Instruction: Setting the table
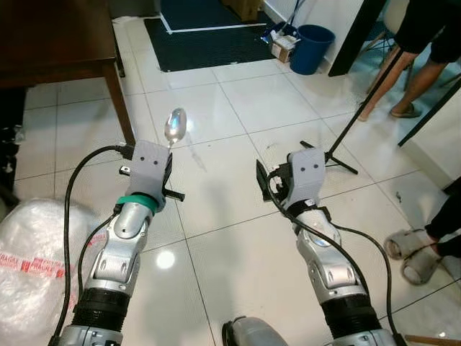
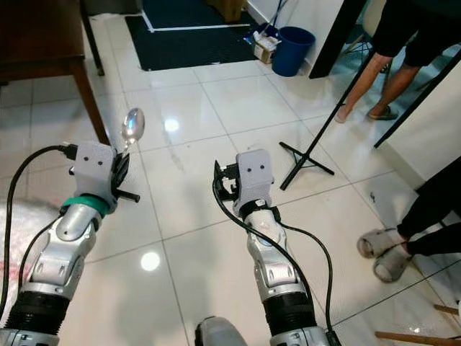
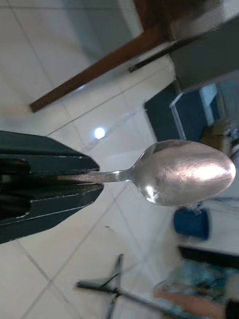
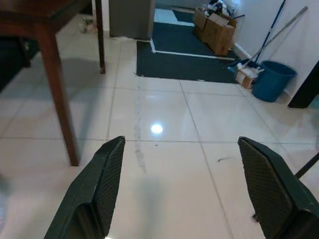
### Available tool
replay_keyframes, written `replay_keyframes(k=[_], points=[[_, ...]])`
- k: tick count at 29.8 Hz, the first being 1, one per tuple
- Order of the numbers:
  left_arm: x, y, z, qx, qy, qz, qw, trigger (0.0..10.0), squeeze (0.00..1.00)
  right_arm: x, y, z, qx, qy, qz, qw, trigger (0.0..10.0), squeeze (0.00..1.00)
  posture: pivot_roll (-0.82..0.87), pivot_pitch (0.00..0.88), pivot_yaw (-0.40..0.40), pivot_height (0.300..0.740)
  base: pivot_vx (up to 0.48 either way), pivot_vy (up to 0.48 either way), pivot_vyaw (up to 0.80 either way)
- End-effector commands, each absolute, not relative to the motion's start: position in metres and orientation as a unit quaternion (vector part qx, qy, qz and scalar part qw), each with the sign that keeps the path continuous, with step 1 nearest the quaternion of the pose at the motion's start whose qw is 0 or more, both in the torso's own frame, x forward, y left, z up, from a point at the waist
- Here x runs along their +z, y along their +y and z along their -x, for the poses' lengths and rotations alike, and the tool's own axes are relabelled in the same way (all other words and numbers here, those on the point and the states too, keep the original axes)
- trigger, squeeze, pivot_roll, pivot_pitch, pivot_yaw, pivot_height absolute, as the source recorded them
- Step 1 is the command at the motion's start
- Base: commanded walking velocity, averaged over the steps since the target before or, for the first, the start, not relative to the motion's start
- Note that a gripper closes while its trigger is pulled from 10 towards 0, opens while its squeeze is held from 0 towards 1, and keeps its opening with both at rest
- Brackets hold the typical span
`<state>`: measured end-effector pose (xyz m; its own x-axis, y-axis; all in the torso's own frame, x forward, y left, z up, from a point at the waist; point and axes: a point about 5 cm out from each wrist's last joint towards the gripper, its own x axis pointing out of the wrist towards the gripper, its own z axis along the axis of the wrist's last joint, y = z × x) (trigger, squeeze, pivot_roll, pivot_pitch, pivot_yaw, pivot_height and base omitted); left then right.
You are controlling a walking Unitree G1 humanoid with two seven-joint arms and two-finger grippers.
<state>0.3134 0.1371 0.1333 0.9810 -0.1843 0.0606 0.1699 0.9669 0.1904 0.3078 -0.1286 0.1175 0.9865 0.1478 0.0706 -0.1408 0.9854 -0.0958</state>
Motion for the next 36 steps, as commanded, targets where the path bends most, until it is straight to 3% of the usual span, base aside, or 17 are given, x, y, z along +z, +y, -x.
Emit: replay_keyframes(k=[1, 25, 36], points=[[0.127, 0.145, -0.312, -0.078, -0.029, -0.097, 0.992, 10.0, 0.0, 0.118, -0.122, -0.307, 0.08, -0.043, 0.042, 0.995, 10.0, 0.0, -0.13, 0.0, 0.014, 0.74, 0.469, 0.0, 0.0], [0.128, 0.143, -0.314, -0.084, -0.039, -0.103, 0.99, 10.0, 0.0, 0.119, -0.127, -0.307, 0.067, -0.046, 0.046, 0.996, 10.0, 0.0, -0.14, 0.0, 0.023, 0.74, 0.479, 0.0, 0.0], [0.128, 0.14, -0.315, -0.087, -0.041, -0.104, 0.99, 10.0, 0.0, 0.136, -0.139, -0.31, 0.073, -0.083, 0.089, 0.99, 10.0, 0.0, -0.14, 0.0, 0.029, 0.74, 0.48, 0.0, 0.0]])
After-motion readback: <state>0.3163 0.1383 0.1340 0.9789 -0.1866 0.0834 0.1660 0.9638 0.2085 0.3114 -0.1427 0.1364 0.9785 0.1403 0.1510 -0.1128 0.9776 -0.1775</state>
